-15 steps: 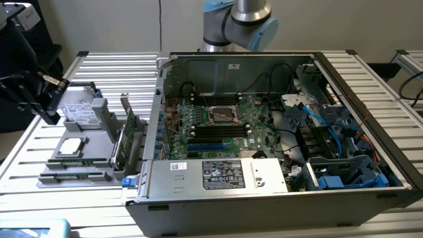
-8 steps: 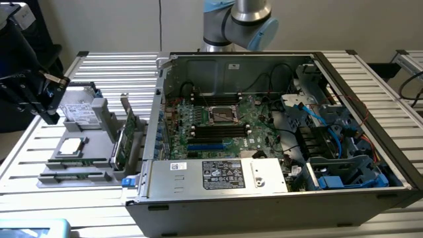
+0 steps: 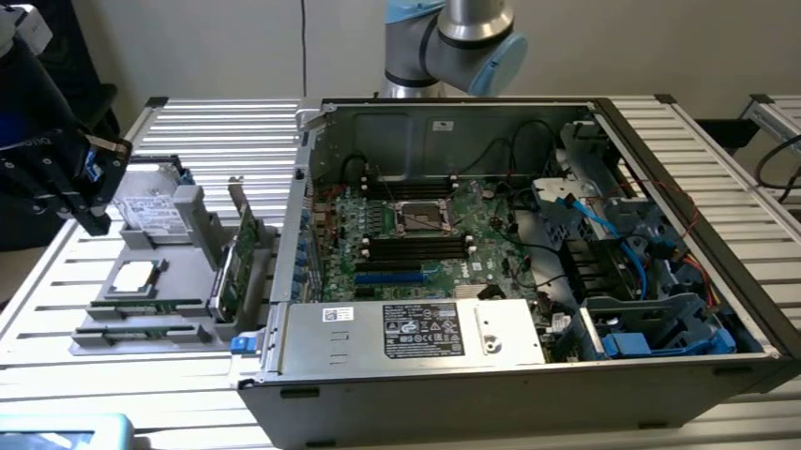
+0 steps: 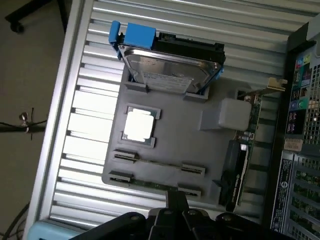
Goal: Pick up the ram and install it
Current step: 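Pick up the ram and move it above insertion slot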
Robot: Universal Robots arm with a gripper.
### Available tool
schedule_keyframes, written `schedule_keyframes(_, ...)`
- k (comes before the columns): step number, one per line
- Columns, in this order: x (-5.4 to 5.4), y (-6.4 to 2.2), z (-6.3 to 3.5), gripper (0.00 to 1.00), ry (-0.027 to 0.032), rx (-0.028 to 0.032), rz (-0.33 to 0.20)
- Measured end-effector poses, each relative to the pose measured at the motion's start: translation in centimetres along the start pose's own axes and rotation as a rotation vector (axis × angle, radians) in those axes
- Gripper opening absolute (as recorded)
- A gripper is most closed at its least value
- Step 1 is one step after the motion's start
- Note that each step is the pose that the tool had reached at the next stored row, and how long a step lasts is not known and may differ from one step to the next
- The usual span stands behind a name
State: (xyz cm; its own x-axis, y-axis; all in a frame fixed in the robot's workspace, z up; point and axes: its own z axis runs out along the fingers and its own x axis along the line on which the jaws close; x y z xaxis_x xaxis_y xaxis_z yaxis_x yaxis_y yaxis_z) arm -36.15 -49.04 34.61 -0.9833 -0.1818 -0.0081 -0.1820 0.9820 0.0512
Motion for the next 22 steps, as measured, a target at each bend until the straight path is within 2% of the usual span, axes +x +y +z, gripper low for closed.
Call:
schedule_keyframes(2, 0.01, 0.0, -0.01, 0.11, 0.002, 0.0002, -0.035)
schedule_keyframes(3, 0.01, 0.0, 0.0, 0.11, 0.0027, 0.0021, -0.042)
schedule_keyframes(5, 0.02, 0.0, 0.0, 0.11, 0.0064, 0.0136, -0.061)
schedule_keyframes(8, 0.03, 0.0, 0.0, 0.11, 0.01, 0.019, -0.115)
schedule_keyframes(22, 0.03, 0.01, 0.0, 0.11, 0.0205, 0.018, -0.368)
